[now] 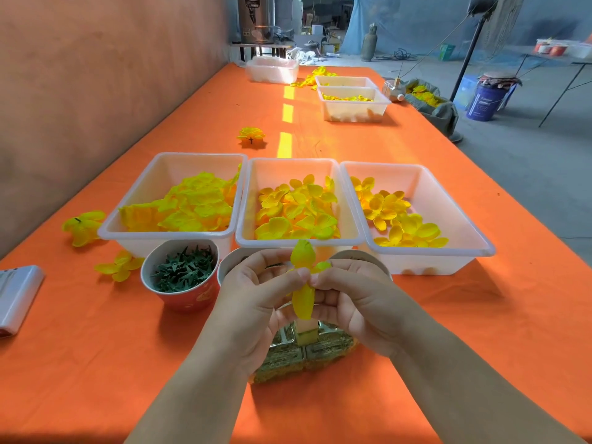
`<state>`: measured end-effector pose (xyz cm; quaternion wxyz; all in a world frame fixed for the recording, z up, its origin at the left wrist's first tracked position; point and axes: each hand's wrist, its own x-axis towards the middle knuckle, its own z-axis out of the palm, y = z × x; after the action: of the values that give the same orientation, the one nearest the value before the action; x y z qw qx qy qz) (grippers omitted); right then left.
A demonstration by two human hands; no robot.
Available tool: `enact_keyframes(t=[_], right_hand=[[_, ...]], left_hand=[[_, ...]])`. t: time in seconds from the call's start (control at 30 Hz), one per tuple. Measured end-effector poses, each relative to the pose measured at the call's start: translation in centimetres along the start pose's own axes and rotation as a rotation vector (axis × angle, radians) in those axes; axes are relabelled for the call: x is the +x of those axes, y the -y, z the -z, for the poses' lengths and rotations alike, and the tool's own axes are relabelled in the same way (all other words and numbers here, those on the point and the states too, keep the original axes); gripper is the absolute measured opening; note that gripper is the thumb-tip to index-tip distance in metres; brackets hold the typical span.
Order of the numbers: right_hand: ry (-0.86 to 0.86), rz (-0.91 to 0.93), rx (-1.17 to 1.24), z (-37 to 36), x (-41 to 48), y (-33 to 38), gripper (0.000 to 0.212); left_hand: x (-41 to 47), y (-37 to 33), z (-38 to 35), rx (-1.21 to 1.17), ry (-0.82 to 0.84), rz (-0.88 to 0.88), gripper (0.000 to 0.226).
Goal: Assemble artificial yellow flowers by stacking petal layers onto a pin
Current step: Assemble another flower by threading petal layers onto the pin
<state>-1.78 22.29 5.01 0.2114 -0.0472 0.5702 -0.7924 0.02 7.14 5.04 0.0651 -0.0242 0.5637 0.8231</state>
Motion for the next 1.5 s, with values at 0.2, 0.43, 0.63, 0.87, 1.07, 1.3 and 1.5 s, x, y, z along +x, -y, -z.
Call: enact_keyframes(t=[0.2,0.43,0.63,0.87,1.07,1.3,1.5], right_hand=[[-0.023,-0.077,-0.032,0.2,0.3,-0.2,0.021],[-0.061,-0.116,-0.071,0.9,0.4,-0.6,0.007],[-0.177,-0.086,-0.341,1.2,0.3,-1.1,0.009],[-0.187,-0.153,-0.348,1.4,0.5,-1.8,0.012],[-0.221,-0.132,-0.462,1.7,0.4,-2.2,0.011],[-0.201,-0.203,-0.376,1.7,0.4,-1.8,0.011],[-0.078,-0.268,-0.188,1.6,-0.7,-2.1,0.044]], left_hand=[[0.2,0.3,0.1,-0.019,-0.025,0.015,0.019],[0.8,1.4,1.0,-0.006,-0.044,0.103,0.021],[1.0,2.1,1.3,0.114,-0.091,0.078,0.024],[1.5,2.5,1.8,0.188,-0.074,0.123,0.033],[1.4,2.8,2.1,0.265,-0.077,0.128,0.048],[1.1,2.3,2.7,0.464,-0.099,-0.130,0.023],[0.9,1.9,2.9,0.582,0.042,-0.221,0.009]])
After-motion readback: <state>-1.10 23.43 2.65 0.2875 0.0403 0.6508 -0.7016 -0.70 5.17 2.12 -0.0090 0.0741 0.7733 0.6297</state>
